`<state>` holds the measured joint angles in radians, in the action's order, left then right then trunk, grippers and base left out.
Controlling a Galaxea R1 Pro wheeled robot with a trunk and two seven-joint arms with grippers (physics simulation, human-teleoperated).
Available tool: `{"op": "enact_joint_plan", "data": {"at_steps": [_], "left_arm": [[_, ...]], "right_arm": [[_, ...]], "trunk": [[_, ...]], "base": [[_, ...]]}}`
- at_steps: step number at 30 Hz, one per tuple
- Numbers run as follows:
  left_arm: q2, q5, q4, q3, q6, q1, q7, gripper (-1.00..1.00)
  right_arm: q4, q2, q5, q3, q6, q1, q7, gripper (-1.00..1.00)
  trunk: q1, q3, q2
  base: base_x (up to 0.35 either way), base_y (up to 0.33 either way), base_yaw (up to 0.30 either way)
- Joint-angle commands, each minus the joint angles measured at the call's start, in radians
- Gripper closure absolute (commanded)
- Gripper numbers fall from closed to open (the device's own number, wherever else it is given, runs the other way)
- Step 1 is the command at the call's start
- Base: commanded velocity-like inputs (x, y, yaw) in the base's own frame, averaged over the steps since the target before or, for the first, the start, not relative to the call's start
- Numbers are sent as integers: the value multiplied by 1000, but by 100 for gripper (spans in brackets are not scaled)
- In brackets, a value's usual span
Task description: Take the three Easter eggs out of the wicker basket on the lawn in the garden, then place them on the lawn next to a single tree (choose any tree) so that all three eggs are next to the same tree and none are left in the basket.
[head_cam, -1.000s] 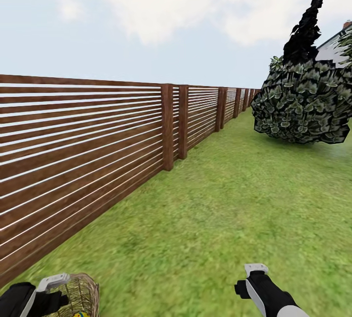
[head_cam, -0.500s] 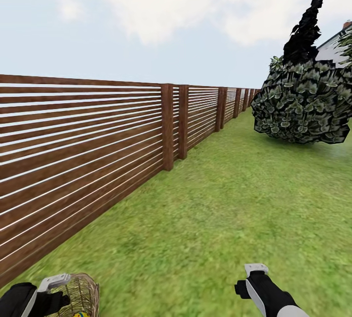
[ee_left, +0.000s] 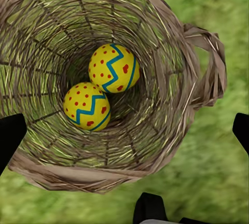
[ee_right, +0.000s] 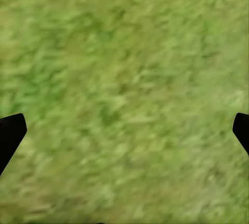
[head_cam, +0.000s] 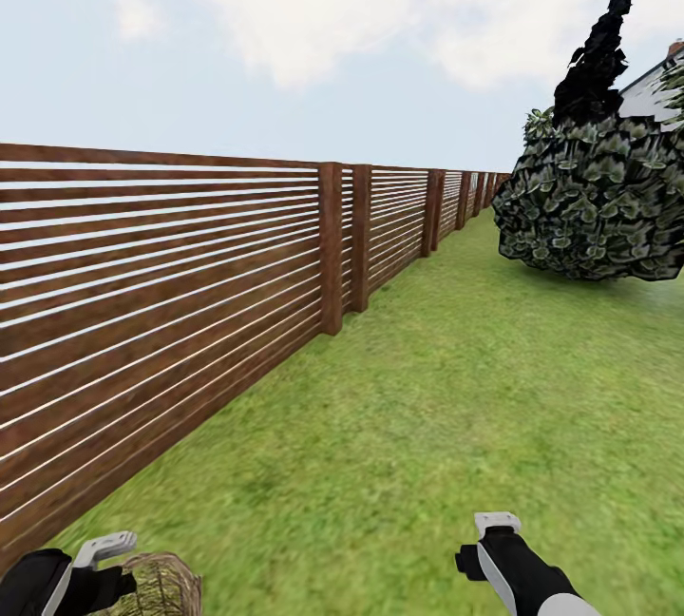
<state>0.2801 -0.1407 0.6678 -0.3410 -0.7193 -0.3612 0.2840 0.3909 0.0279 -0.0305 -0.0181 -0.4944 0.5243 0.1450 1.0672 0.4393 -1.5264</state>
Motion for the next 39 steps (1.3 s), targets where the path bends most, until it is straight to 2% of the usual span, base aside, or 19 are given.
{"op": "enact_joint_plan", "data": {"at_steps": [1,10,18,24,39], "left_arm": [[-1,-10,1,-4,-3,-1,9,-100],[-1,-8,1,-3,-4,-1,9,-100],[-2,-8,2,-2,-3,-1,9,-100],[-21,-11,3,0,-3,-1,9,-100],[-24,-7,12,-6,-3,-1,9,-100]], "right_arm": [[2,0,-3,-2,-6,0,1,-100],[2,0,-2,-2,-6,0,1,-100],[2,0,-2,-2,-6,0,1,-100],[2,0,-2,-2,-6,0,1,-100],[2,-2,-2,-2,-6,0,1,-100]], "trunk": [[0,1,-1],[0,1,-1],[0,1,-1],[0,1,-1],[58,48,-106]], "base": [[10,16,0],[2,181,0],[0,24,0],[0,0,0],[0,0,0]]}}
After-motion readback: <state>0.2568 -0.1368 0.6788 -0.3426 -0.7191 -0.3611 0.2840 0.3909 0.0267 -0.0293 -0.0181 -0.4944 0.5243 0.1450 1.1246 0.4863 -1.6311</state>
